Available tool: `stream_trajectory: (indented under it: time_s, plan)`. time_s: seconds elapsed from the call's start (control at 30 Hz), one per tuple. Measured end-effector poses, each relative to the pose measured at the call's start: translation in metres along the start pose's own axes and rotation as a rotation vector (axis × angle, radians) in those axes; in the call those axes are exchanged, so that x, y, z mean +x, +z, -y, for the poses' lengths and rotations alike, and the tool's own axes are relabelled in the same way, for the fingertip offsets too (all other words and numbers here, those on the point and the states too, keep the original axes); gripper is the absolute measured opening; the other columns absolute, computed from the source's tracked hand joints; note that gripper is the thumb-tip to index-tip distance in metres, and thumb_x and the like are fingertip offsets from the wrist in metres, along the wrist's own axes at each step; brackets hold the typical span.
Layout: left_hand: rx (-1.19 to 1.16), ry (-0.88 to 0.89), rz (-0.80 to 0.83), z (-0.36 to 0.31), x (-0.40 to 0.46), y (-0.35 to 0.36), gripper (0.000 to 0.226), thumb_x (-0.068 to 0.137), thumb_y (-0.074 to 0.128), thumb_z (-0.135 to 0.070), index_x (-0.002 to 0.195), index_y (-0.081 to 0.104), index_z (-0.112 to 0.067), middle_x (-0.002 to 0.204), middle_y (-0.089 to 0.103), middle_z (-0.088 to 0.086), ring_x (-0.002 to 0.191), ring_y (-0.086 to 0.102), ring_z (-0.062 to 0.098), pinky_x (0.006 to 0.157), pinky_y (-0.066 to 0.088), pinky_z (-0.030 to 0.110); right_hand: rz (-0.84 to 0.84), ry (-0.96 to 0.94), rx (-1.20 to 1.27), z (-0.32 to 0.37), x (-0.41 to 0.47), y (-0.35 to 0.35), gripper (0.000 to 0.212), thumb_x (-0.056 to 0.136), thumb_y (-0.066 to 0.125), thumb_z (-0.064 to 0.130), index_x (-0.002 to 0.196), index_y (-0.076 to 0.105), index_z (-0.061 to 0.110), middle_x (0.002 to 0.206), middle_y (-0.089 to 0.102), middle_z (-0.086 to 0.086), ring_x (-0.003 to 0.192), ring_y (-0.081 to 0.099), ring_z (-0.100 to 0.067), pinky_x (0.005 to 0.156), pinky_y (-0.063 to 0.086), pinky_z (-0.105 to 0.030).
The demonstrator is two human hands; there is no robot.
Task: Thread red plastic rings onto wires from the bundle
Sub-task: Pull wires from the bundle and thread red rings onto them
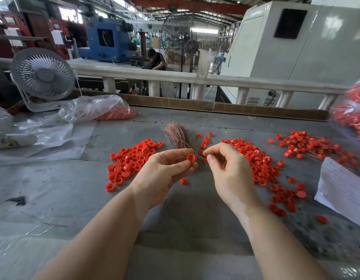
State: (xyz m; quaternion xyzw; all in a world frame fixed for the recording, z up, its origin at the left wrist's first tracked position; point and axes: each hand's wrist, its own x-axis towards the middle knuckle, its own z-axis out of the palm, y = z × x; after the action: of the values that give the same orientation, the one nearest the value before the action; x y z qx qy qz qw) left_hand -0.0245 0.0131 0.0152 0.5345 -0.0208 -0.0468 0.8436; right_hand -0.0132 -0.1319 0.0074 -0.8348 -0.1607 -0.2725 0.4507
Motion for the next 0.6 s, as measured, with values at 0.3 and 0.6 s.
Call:
stream_trajectory:
  time_s: [0.3,0.6]
  plan:
    - [-0.017,-0.002,0.023,0.0003,0.0019,-0.0024,0.022,0.084,0.051,0.009,0.092,0.066,-0.004,0.071,0.070,0.007,0.064,0.068,0.010,0.065,0.056,0.018,0.009,-0.009,-0.016,0.0002,0.0005,0.0008,0.015,0.086,0.059,0.002,0.082,0.065,0.016,0.081,0.063,0.002,0.077,0.056,-0.014,0.070,0.043,-0.023]
    - [0.004,0.013,0.050,0.0024,0.0031,-0.0049,0.018,0.082,0.054,0.005,0.092,0.065,-0.004,0.071,0.070,0.006,0.062,0.067,0.011,0.062,0.057,0.020,0.009,-0.027,-0.016,0.0004,-0.0003,0.0007,0.015,0.085,0.060,0.002,0.081,0.065,0.016,0.078,0.060,0.005,0.071,0.052,-0.008,0.066,0.040,-0.015]
